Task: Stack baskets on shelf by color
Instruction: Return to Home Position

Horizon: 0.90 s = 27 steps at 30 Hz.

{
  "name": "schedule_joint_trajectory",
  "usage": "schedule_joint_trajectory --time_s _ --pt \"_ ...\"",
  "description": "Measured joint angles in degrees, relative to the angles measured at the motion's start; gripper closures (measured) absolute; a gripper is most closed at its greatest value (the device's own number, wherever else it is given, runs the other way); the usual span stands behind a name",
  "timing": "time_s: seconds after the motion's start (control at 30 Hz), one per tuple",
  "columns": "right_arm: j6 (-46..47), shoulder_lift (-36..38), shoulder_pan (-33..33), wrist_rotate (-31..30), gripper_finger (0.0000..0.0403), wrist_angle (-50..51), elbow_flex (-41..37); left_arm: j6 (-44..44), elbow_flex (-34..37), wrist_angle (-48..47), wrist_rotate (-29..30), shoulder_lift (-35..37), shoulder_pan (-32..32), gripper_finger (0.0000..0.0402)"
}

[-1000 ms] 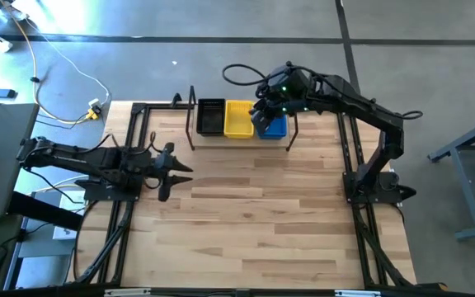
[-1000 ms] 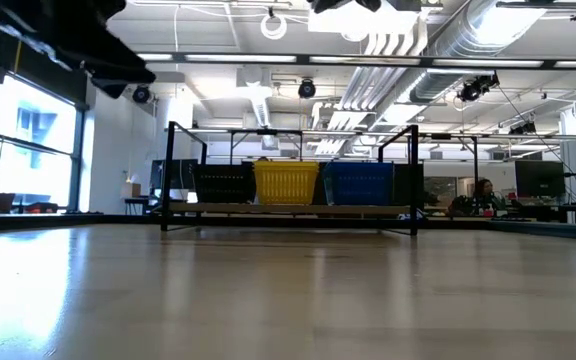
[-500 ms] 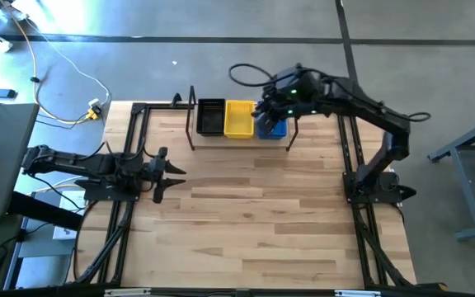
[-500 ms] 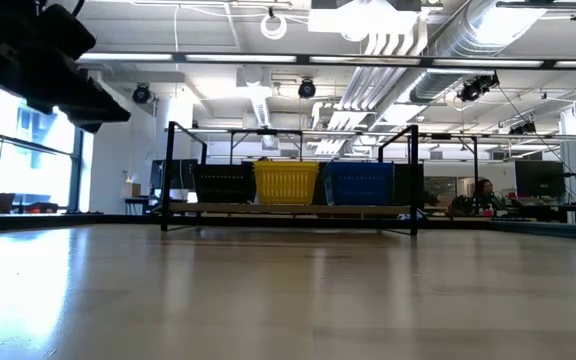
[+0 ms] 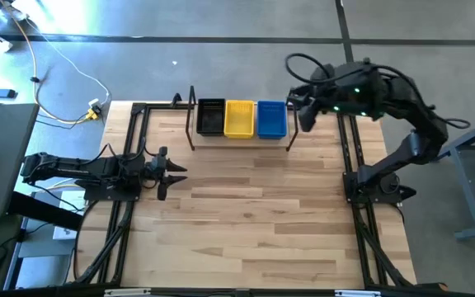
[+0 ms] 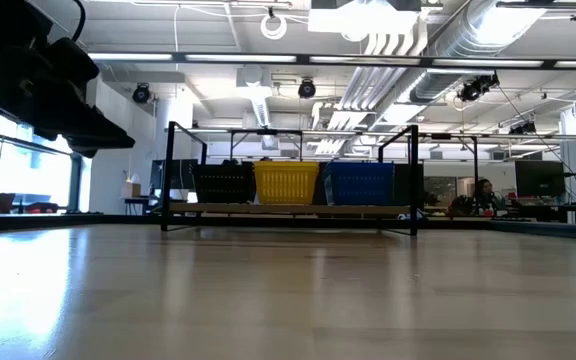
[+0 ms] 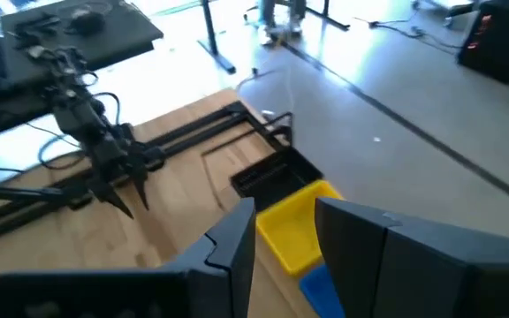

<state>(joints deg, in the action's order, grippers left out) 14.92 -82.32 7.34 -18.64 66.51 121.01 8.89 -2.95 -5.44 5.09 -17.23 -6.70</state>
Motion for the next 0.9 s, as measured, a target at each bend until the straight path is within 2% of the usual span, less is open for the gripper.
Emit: schedule_joint_trajectory --time_s 0.2,0.57,0.7,0.9 --pt "0.1 2.8 -2.0 -4.5 0.0298 5.2 0.0 -1.8 0.7 2.1 -3.2 0.0 -3.8 0.0277" --pt "-1.9 3.8 -2.3 -4.7 0.0298 11.8 -0.5 -2.0 0.7 2.1 -3.1 0.0 -6.1 0.0277" --pt "-2.0 8.0 -2.3 -4.1 0.0298 8.7 -8.8 -2.0 0.7 2.1 -3.1 0.0 -6.1 0.0277" --pt "-2.0 18.9 -1.9 -1.1 0.0298 -6.5 -27.3 -2.0 0.7 2.1 -3.0 0.0 -6.1 0.0277"
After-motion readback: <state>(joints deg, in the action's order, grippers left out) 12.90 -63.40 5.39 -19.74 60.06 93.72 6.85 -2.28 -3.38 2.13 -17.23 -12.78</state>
